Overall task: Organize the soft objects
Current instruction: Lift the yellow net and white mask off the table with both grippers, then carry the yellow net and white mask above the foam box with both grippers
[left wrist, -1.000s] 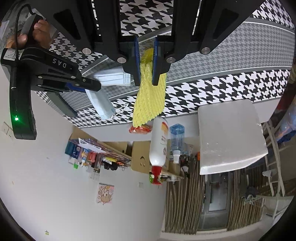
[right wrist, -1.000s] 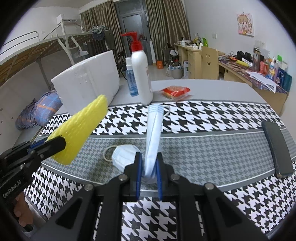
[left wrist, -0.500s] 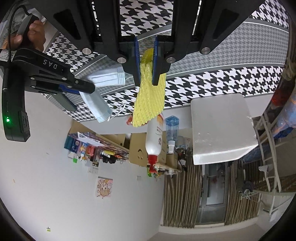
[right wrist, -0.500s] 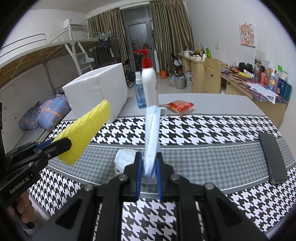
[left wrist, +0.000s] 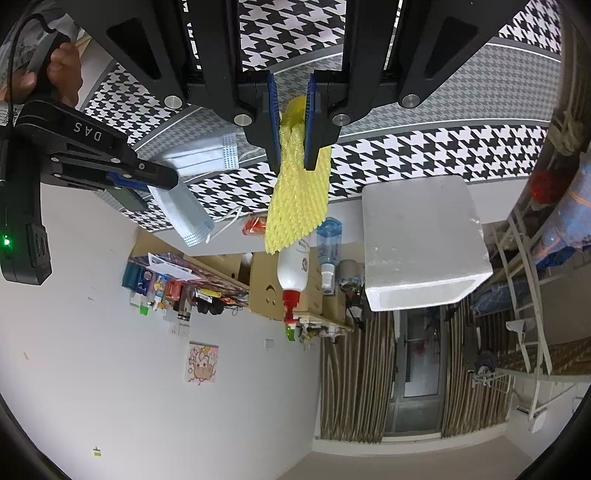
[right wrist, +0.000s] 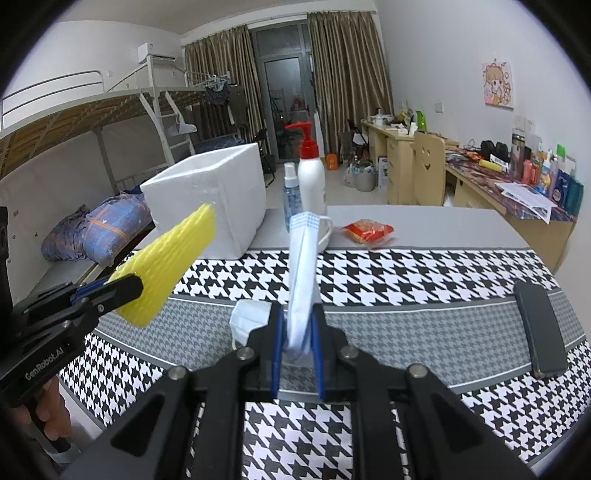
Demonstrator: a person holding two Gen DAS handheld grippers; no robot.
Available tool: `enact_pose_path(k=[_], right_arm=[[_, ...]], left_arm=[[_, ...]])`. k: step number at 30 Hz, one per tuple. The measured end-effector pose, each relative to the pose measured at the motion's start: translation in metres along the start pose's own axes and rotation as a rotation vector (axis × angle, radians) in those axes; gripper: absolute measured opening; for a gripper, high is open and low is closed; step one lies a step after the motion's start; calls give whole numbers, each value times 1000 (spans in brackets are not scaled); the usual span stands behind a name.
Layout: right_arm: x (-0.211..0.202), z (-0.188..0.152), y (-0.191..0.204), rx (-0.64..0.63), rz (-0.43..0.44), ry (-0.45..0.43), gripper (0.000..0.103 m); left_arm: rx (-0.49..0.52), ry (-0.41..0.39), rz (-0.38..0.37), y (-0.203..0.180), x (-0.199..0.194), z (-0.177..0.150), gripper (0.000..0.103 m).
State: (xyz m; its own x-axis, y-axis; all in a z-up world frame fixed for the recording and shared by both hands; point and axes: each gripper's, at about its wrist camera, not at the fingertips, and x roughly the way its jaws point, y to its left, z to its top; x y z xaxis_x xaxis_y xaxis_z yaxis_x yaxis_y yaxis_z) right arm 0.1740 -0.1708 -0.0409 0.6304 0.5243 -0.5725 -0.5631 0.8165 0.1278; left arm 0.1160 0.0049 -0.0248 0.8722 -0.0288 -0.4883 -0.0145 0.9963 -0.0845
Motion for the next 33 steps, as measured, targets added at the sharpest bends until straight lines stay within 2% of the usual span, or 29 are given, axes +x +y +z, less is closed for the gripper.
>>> enact_pose_path(k=[33], right_arm=[[-16, 35, 30, -94, 27, -94, 18]], left_arm=[[35, -107, 59, 7, -22, 32, 12]])
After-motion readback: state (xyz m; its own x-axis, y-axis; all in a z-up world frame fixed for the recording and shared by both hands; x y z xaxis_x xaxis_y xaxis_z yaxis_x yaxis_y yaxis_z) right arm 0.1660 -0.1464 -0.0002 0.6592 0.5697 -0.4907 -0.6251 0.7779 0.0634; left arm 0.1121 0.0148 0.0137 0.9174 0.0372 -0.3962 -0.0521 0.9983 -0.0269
